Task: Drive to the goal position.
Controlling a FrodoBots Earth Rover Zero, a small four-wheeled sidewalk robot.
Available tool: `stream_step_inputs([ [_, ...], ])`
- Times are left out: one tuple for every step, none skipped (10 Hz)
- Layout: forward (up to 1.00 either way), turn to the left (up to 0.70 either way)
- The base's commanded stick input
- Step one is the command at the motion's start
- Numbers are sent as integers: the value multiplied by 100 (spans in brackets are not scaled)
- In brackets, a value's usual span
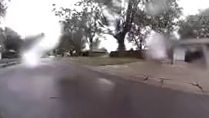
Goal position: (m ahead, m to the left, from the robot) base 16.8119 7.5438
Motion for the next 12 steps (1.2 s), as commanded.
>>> stream_step_inputs([
  [70, 23],
  [70, 17],
  [70, 11],
  [70, 0],
  [70, 0],
  [70, 0],
  [70, 0],
  [70, 0],
  [70, 0],
  [70, 0],
  [70, 0],
  [70, 0],
])
